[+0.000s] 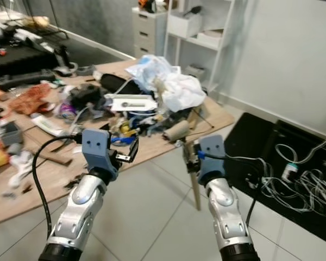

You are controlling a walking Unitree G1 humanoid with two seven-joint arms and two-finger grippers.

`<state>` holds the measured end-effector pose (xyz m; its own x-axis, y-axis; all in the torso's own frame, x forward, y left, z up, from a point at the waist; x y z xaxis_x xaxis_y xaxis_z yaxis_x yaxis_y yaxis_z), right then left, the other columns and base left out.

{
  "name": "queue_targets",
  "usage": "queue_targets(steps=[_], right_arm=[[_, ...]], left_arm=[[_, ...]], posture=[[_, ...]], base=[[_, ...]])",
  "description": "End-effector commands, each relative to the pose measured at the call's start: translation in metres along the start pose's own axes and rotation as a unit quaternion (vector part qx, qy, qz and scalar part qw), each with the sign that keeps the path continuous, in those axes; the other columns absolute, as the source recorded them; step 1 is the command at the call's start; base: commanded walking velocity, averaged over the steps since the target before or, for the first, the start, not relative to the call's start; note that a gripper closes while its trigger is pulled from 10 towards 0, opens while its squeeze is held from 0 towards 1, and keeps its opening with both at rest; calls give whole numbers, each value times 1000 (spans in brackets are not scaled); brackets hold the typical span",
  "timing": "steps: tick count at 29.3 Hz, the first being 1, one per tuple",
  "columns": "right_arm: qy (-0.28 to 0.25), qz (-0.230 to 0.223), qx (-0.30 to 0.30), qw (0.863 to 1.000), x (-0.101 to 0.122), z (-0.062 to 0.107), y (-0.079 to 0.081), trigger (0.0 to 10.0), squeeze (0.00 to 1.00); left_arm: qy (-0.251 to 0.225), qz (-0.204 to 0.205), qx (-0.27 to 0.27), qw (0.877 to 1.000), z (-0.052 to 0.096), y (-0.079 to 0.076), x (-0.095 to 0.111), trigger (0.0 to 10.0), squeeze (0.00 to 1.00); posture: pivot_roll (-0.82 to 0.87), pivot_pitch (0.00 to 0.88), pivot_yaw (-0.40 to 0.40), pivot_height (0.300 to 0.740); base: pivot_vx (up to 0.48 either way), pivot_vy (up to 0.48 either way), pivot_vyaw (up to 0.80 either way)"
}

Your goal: Picking trash to rubbish bin

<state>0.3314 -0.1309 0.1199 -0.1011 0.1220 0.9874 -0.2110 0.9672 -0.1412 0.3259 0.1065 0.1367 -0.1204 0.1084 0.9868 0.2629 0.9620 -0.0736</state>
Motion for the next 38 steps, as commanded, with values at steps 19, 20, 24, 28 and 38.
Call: queue_targets(steps=[19,20,24,28,38], right_arm=[[12,3,-4,1000,-5,3,-4,10000,0],[12,3,-4,1000,-5,3,-3,10000,0],[12,4,-4,1000,-5,3,-4,10000,0],[12,4,-4,1000,-5,3,-4,10000,0],[-6,-6,0,1000,0,3,0,10000,0]], left_arm=[[6,1,5,1000,0,0,-2,10000,0],[6,1,5,1000,1,0,-2,10000,0],[7,2,9,1000,1,1,-2,10000,0],[7,3,11,1000,1,1,-2,10000,0],[20,7,18,1000,0,3,-5,10000,0]], posture=[[-9,7,-58,740],[-9,7,-58,740],[-9,15,-61,740],[-9,15,-61,740],[-10,47,-62,740]], base=[[0,0,800],[0,0,800],[0,0,800],[0,0,800],[0,0,400]])
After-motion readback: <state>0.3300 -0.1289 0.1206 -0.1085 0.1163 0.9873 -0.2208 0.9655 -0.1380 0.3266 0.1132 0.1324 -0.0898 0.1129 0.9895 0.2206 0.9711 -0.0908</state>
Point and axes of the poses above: a point about 5 cm out from each wrist's last joint towards the gripper, its own z axis pointing back from the gripper into the wrist, its own x axis along the axis of the wrist's last joint, y = z × x, the point moved 3 cm from there along -z, pointing out of the wrist towards the gripper, and after that the axes turned 3 degrees about z, right-handed, at the moved point
